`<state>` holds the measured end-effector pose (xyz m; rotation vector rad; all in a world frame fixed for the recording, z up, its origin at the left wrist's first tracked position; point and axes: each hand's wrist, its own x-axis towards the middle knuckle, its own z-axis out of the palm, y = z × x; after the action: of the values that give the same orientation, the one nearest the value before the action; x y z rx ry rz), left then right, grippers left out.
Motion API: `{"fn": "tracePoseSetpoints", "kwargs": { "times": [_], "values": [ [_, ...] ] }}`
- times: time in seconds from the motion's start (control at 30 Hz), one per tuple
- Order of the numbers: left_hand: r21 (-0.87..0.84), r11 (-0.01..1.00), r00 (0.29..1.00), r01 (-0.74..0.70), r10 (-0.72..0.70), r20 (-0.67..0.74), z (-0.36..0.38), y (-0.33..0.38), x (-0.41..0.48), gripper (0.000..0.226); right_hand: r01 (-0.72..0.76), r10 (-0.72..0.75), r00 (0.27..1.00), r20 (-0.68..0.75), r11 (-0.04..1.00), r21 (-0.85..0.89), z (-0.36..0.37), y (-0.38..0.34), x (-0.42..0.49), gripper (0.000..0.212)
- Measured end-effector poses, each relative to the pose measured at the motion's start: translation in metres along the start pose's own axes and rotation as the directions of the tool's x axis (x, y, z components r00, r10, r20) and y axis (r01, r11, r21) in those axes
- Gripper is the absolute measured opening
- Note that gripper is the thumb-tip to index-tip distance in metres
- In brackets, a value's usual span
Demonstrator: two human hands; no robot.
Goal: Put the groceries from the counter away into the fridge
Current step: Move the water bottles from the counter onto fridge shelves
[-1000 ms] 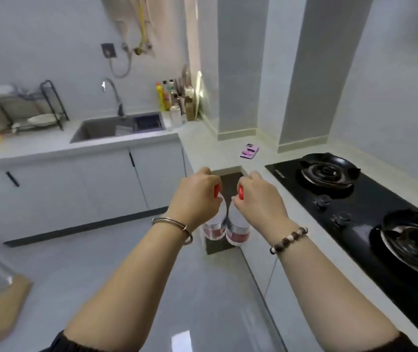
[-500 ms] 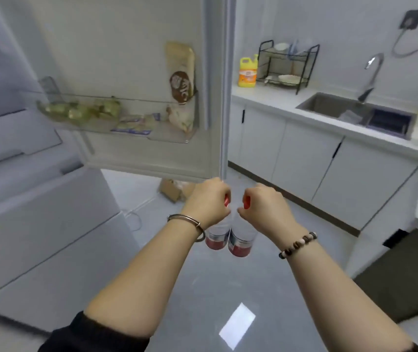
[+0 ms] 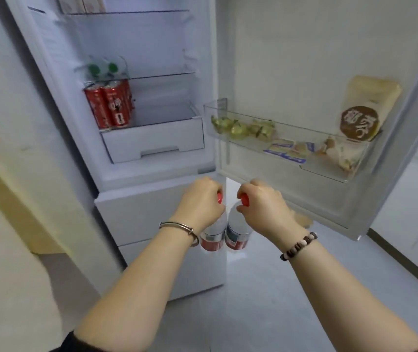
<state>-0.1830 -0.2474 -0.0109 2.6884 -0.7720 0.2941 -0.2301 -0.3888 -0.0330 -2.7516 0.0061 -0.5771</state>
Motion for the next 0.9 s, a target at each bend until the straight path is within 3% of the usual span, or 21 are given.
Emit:
{"fn": "tracePoseSetpoints", "kwargs": {
  "times": [0.27, 0.5, 0.63, 0.9],
  "values": [
    [-0.043, 0.991, 0.905, 0.128, -0.135, -0.404, -0.07, -0.081, 0.063, 0.006, 0.257, -0.227, 0.911, -0.345, 0.965, 0.044, 0.01, -0.063, 0.115, 0.02],
    [-0.106, 0.994, 0.7, -0.008, -0.07, -0.71, -0.116, -0.128, 0.118, 0.01, 0.371, -0.289, 0.734, -0.614, 0.929, 0.006, -0.009, -0.089, 0.203, 0.018],
    [-0.026, 0.995, 0.597, -0.092, 0.034, -0.801, -0.134, -0.142, 0.16, 0.014, 0.439, -0.352, 0.646, -0.677, 0.897, -0.048, -0.012, -0.101, 0.264, 0.014],
    [0.095, 0.991, 0.449, -0.099, 0.13, -0.884, -0.155, -0.177, 0.252, 0.017, 0.466, -0.36, 0.503, -0.786, 0.878, -0.104, -0.011, -0.114, 0.38, 0.011]
  ]
}}
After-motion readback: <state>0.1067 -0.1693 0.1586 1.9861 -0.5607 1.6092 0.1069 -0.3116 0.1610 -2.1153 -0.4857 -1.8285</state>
